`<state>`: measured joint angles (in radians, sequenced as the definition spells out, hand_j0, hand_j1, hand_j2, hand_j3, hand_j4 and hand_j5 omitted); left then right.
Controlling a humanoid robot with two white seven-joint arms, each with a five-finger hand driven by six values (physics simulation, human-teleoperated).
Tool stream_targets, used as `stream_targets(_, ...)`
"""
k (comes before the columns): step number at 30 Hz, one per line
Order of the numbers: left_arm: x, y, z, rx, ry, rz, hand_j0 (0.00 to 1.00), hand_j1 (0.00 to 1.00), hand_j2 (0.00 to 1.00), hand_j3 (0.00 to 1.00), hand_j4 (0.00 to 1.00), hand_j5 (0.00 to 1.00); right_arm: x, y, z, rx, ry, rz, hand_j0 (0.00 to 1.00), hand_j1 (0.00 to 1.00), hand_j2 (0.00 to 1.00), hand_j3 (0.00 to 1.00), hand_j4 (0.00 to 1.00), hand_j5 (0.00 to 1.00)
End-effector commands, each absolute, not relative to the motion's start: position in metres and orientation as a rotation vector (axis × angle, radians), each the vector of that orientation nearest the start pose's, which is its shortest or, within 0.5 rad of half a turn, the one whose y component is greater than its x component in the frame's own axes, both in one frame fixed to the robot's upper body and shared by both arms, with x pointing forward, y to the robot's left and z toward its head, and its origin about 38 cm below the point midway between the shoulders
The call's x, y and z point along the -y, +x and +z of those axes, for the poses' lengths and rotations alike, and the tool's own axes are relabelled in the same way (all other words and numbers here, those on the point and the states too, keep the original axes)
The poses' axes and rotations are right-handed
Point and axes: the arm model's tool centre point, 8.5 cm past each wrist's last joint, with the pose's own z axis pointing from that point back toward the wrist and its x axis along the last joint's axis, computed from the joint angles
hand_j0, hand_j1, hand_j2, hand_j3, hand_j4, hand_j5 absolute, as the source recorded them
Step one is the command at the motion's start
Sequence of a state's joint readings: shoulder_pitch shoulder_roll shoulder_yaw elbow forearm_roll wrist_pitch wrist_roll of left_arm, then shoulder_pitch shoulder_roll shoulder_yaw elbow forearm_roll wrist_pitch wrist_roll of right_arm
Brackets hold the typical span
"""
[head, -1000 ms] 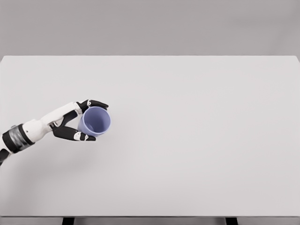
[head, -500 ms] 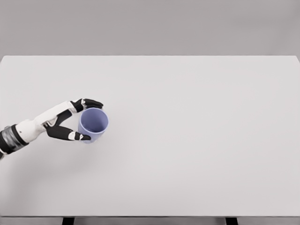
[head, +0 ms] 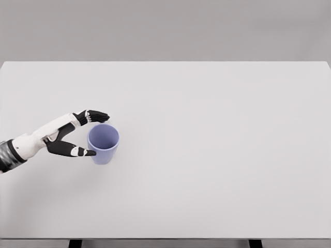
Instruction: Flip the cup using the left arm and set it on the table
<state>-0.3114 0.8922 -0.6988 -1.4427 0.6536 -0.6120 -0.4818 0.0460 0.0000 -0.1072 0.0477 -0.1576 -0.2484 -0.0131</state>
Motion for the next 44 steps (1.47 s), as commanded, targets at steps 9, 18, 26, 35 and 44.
stream_targets(9, -0.343, 0.359, 0.136, 1.625, -0.424, -1.062, 1.0, 1.0, 1.0, 1.0, 1.0, 1.0, 0.277, -0.023, -0.258, 0.162, -0.139, -0.257, 1.0, 1.0, 1.0, 1.0, 1.0, 1.0)
stream_targets(18, -0.344, 0.358, 0.137, 1.621, -0.417, -1.072, 1.0, 1.0, 1.0, 1.0, 1.0, 1.0, 0.277, -0.023, -0.258, 0.162, -0.139, -0.257, 1.0, 1.0, 1.0, 1.0, 1.0, 1.0)
stream_targets(26, -0.371, 0.353, 0.146, 1.565, -0.341, -1.127, 1.0, 1.0, 1.0, 1.0, 1.0, 1.0, 0.277, -0.023, -0.258, 0.162, -0.139, -0.257, 1.0, 1.0, 1.0, 1.0, 1.0, 1.0)
stream_targets(35, -0.406, 0.357, 0.177, 1.551, -0.221, -1.176, 1.0, 1.0, 1.0, 1.0, 1.0, 1.0, 0.277, -0.023, -0.258, 0.162, -0.141, -0.257, 1.0, 1.0, 1.0, 1.0, 1.0, 1.0)
stream_targets(44, -0.426, 0.362, 0.196, 1.536, -0.098, -1.256, 1.0, 1.0, 1.0, 1.0, 1.0, 1.0, 0.277, -0.023, -0.258, 0.162, -0.139, -0.257, 1.0, 1.0, 1.0, 1.0, 1.0, 1.0)
